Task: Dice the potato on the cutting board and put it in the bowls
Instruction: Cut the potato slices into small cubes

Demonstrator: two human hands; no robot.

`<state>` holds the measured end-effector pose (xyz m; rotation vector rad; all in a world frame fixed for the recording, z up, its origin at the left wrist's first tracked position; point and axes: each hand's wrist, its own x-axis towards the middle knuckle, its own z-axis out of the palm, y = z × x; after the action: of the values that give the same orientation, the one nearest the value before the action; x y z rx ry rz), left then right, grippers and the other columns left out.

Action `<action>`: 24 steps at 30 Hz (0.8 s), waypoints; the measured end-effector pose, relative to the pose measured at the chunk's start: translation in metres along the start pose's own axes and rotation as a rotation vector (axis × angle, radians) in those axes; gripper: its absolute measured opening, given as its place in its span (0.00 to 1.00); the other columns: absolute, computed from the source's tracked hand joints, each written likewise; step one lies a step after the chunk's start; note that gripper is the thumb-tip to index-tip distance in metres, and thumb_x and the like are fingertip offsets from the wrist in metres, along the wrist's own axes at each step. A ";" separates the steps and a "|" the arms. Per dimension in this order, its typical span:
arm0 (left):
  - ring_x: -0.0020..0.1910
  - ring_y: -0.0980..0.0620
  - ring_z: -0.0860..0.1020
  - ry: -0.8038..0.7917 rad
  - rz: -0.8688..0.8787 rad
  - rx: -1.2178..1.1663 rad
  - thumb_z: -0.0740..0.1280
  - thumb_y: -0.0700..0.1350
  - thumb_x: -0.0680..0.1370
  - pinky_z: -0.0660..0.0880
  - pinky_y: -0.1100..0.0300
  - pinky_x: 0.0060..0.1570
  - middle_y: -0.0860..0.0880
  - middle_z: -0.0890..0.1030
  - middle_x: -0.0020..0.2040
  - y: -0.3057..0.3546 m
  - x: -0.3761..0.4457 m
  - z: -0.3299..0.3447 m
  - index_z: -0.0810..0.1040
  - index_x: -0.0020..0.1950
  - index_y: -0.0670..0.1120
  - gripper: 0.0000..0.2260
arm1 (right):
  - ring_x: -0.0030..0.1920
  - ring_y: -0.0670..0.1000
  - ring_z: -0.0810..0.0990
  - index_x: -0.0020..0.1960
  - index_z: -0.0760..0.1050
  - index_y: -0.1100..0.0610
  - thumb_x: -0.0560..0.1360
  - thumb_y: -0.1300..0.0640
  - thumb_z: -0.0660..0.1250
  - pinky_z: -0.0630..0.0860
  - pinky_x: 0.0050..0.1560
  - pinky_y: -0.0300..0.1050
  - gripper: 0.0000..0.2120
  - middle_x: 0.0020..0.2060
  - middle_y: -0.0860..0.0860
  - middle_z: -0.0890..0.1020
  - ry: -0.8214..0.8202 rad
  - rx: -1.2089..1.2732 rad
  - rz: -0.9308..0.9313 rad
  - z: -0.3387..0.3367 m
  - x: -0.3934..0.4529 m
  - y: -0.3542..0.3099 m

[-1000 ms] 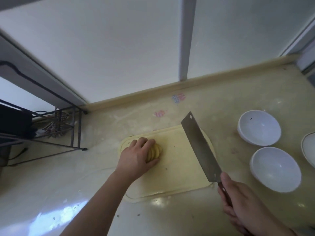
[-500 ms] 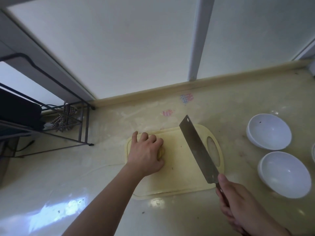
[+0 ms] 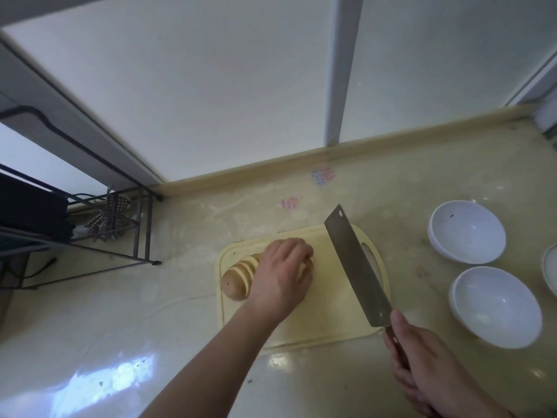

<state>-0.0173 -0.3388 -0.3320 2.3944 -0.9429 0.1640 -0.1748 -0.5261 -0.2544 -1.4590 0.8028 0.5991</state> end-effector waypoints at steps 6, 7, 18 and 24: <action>0.64 0.47 0.75 -0.150 0.101 -0.061 0.71 0.50 0.78 0.72 0.53 0.67 0.47 0.78 0.65 0.018 -0.059 0.031 0.79 0.64 0.45 0.16 | 0.22 0.49 0.57 0.34 0.63 0.57 0.77 0.35 0.54 0.54 0.27 0.40 0.26 0.23 0.52 0.62 0.034 -0.070 -0.006 -0.007 0.008 0.017; 0.66 0.48 0.74 -0.132 0.071 -0.080 0.71 0.49 0.78 0.69 0.53 0.69 0.47 0.76 0.67 0.018 -0.068 0.030 0.78 0.66 0.45 0.17 | 0.22 0.50 0.57 0.34 0.63 0.57 0.78 0.36 0.55 0.55 0.26 0.40 0.26 0.23 0.52 0.62 0.039 -0.083 -0.008 -0.008 0.009 0.021; 0.54 0.48 0.79 0.019 -0.066 -0.205 0.71 0.39 0.78 0.77 0.56 0.55 0.48 0.80 0.55 0.037 -0.058 0.048 0.84 0.56 0.43 0.07 | 0.34 0.46 0.78 0.32 0.70 0.53 0.69 0.21 0.47 0.73 0.43 0.39 0.36 0.29 0.52 0.80 0.157 -0.461 -0.141 -0.002 0.016 0.040; 0.53 0.47 0.78 0.027 -0.021 -0.166 0.71 0.38 0.78 0.76 0.56 0.55 0.48 0.80 0.54 0.037 -0.055 0.047 0.84 0.55 0.43 0.07 | 0.35 0.49 0.76 0.33 0.67 0.55 0.82 0.40 0.56 0.72 0.45 0.47 0.25 0.27 0.53 0.75 0.159 -0.475 -0.155 -0.005 0.014 0.035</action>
<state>-0.0872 -0.3536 -0.3711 2.2437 -0.8833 0.1059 -0.1943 -0.5311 -0.2865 -2.0047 0.6873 0.5847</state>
